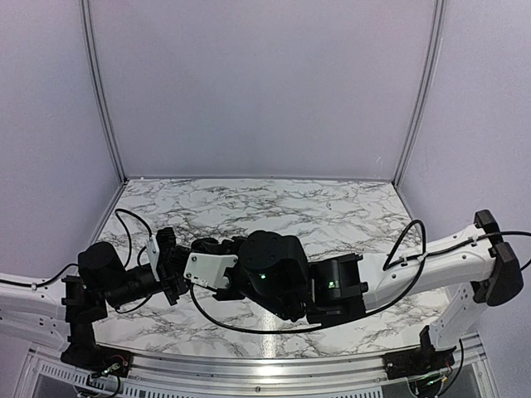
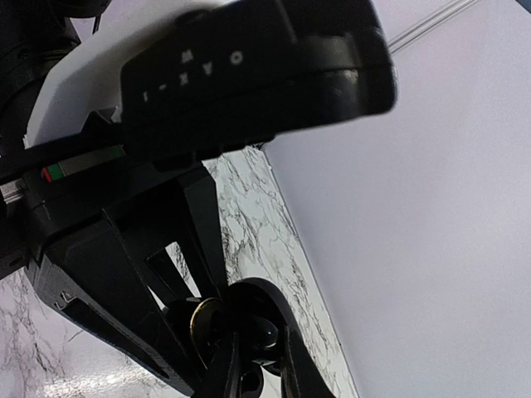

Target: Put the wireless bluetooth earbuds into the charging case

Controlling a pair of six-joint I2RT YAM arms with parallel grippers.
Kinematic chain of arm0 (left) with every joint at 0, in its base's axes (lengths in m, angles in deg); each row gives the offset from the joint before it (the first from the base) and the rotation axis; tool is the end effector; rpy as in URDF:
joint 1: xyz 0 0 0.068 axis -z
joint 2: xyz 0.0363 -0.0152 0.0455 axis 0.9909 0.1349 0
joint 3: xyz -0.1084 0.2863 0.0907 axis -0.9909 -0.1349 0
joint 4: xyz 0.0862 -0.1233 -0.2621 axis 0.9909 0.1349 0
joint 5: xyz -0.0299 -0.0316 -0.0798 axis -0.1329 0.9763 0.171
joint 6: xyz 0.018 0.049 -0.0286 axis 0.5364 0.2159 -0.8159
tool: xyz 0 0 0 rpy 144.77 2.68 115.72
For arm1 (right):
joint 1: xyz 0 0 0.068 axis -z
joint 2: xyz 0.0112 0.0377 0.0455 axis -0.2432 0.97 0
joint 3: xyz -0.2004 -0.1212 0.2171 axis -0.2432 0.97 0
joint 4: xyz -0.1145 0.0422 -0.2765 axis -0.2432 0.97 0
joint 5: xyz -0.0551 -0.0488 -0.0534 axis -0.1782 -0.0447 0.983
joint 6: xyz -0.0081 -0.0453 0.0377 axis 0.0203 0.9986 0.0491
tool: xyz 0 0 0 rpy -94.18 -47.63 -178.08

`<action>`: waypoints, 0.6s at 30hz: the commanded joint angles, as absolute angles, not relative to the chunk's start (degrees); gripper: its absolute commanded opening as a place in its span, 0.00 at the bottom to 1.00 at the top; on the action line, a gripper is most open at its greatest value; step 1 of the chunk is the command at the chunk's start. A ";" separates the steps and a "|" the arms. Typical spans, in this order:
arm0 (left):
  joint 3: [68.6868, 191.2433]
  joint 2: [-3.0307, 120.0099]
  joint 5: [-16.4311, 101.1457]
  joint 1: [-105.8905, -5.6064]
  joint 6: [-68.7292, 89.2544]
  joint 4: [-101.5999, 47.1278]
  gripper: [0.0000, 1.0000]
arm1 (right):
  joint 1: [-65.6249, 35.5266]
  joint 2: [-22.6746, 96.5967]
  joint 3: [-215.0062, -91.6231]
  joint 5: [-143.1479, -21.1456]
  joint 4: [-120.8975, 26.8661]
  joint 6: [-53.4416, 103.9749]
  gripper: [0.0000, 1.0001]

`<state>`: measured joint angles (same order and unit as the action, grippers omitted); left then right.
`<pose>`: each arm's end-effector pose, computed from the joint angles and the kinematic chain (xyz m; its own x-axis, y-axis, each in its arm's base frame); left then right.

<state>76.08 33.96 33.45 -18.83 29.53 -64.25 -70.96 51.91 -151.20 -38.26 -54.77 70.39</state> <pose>0.0967 -0.1920 0.2640 0.1693 -0.0395 -0.9848 0.8745 0.4669 0.1316 0.0645 0.4433 0.3398 0.4494 -0.6024 -0.6596 -0.6060 0.3370 -0.7206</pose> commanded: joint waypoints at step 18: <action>77.66 32.04 30.46 -19.05 29.76 -67.50 0.00 | -72.49 50.10 -152.45 -42.56 -51.85 71.74 0.28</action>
